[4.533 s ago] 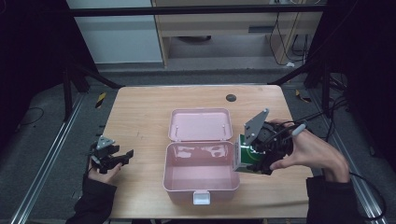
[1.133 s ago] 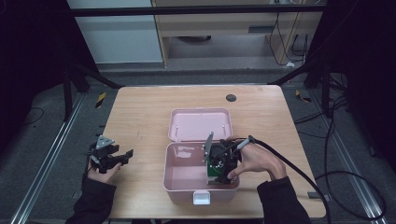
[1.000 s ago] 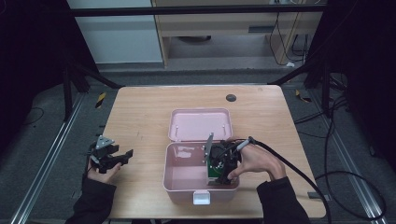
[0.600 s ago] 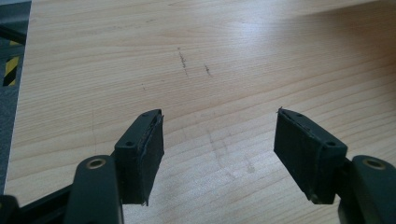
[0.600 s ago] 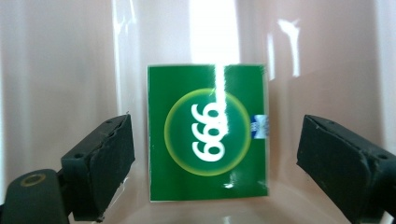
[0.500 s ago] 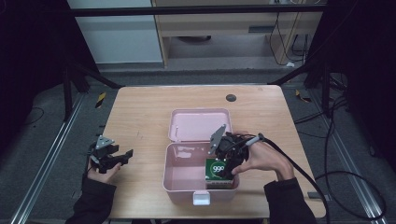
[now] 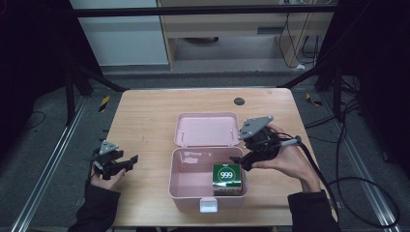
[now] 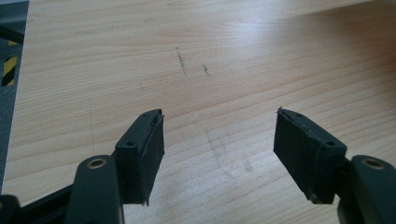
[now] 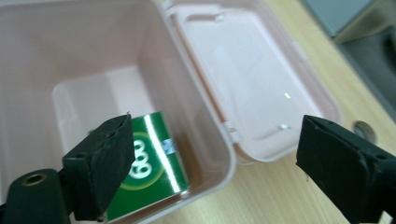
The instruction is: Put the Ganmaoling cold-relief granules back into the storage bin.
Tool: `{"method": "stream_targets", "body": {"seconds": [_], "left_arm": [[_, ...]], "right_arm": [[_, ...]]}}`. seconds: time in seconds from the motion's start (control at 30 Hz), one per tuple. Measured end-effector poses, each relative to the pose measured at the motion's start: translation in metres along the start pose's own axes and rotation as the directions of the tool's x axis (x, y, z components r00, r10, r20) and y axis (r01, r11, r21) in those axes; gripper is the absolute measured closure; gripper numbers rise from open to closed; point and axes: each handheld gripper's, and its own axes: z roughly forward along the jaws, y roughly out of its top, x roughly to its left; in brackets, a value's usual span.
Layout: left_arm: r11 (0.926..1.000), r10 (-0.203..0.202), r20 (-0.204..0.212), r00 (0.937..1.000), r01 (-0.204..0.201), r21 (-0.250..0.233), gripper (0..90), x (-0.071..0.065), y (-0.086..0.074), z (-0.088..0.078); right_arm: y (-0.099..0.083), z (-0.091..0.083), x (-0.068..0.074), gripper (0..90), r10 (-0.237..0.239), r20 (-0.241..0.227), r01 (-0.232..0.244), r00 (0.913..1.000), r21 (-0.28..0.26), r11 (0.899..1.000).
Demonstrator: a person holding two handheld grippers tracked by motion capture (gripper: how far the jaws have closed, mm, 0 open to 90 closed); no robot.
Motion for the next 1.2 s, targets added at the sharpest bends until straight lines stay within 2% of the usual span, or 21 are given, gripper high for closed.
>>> {"method": "stream_targets", "body": {"seconds": [0.1,0.17,0.2,0.23,0.33,0.37,0.4,0.47,0.53,0.63,0.7,0.8,0.83,0.9,0.93,0.97,1.03,1.1,1.13,1.17,1.2], "left_arm": [[1.0000,0.002,0.000,1.0000,-0.002,0.002,32.8,0.000,0.000,0.000],[1.0000,0.000,0.001,1.0000,0.000,0.001,32.9,0.000,0.000,0.001],[1.0000,0.000,0.001,1.0000,0.000,0.001,32.9,0.000,0.000,0.001],[1.0000,0.002,0.001,1.0000,-0.002,0.002,32.9,0.000,0.000,0.000],[1.0000,0.004,0.003,1.0000,-0.004,0.001,32.9,-0.001,0.000,0.000],[1.0000,0.004,0.005,1.0000,-0.004,0.000,33.4,-0.001,0.000,0.000],[1.0000,0.003,0.006,1.0000,-0.003,0.001,33.5,-0.001,0.000,0.000],[1.0000,0.002,0.005,1.0000,-0.002,-0.001,34.1,-0.001,0.000,0.000],[1.0000,0.000,0.005,1.0000,0.000,-0.002,35.2,-0.002,0.000,0.000],[1.0000,0.002,0.005,1.0000,-0.002,-0.004,37.3,-0.003,0.000,-0.001],[1.0000,0.001,0.004,1.0000,-0.001,-0.005,38.5,-0.003,0.000,-0.001],[1.0000,0.001,0.009,1.0000,-0.001,-0.006,41.9,-0.002,0.000,-0.001],[1.0000,0.001,0.011,0.9999,-0.001,-0.006,41.9,-0.002,0.000,-0.001],[1.0000,0.003,0.014,0.9999,-0.002,-0.007,43.4,-0.002,0.000,-0.001],[1.0000,0.001,0.015,0.9999,-0.001,-0.005,43.4,-0.002,0.000,0.000],[1.0000,0.000,0.014,0.9999,0.000,0.001,43.5,-0.001,-0.001,0.001],[1.0000,0.004,0.013,0.9999,-0.004,0.005,43.1,-0.002,-0.001,0.002],[1.0000,0.006,0.010,0.9999,-0.006,0.006,42.4,-0.002,-0.002,0.003],[0.9999,0.008,0.005,1.0000,-0.008,0.007,39.9,-0.001,-0.003,0.005],[0.9999,0.008,0.005,1.0000,-0.008,0.007,38.6,-0.001,-0.003,0.005],[1.0000,0.007,0.000,1.0000,-0.007,0.007,38.6,-0.001,-0.003,0.006]], "right_arm": [[-0.012,-0.010,-0.006,10.9,0.087,0.050,-0.083,0.9950,-0.074,0.994],[-0.025,-0.017,-0.010,9.8,0.176,0.094,-0.161,0.9798,-0.153,0.975],[-0.025,-0.017,-0.010,9.8,0.176,0.094,-0.161,0.9798,-0.153,0.975],[-0.030,-0.019,-0.011,9.5,0.210,0.116,-0.188,0.9707,-0.179,0.966],[-0.048,-0.023,-0.013,7.6,0.308,0.171,-0.262,0.9360,-0.246,0.933],[-0.063,-0.024,-0.014,7.7,0.382,0.187,-0.320,0.9050,-0.293,0.901],[-0.066,-0.024,-0.015,7.8,0.395,0.191,-0.329,0.8984,-0.303,0.895],[-0.081,-0.023,-0.017,7.7,0.457,0.202,-0.377,0.8662,-0.335,0.863],[-0.094,-0.021,-0.019,7.8,0.498,0.207,-0.405,0.8419,-0.367,0.837],[-0.111,-0.015,-0.019,7.9,0.546,0.227,-0.436,0.8067,-0.395,0.809],[-0.121,-0.010,-0.021,7.3,0.553,0.254,-0.444,0.7935,-0.380,0.812],[-0.137,-0.003,-0.020,6.8,0.582,0.284,-0.466,0.7620,-0.383,0.798],[-0.137,-0.003,-0.020,6.8,0.582,0.284,-0.466,0.7620,-0.383,0.798],[-0.157,0.007,-0.018,6.3,0.599,0.295,-0.488,0.7442,-0.371,0.790],[-0.157,0.007,-0.018,6.3,0.599,0.295,-0.488,0.7442,-0.371,0.790],[-0.170,0.013,-0.018,5.8,0.622,0.285,-0.518,0.7289,-0.364,0.774],[-0.182,0.019,-0.019,5.8,0.623,0.309,-0.525,0.7181,-0.347,0.777],[-0.187,0.022,-0.020,5.2,0.620,0.325,-0.529,0.7143,-0.330,0.782],[-0.197,0.027,-0.022,4.9,0.631,0.347,-0.550,0.6942,-0.311,0.775],[-0.197,0.027,-0.022,4.9,0.631,0.347,-0.550,0.6942,-0.311,0.775],[-0.201,0.030,-0.023,5.0,0.628,0.365,-0.553,0.6872,-0.298,0.778]]}}
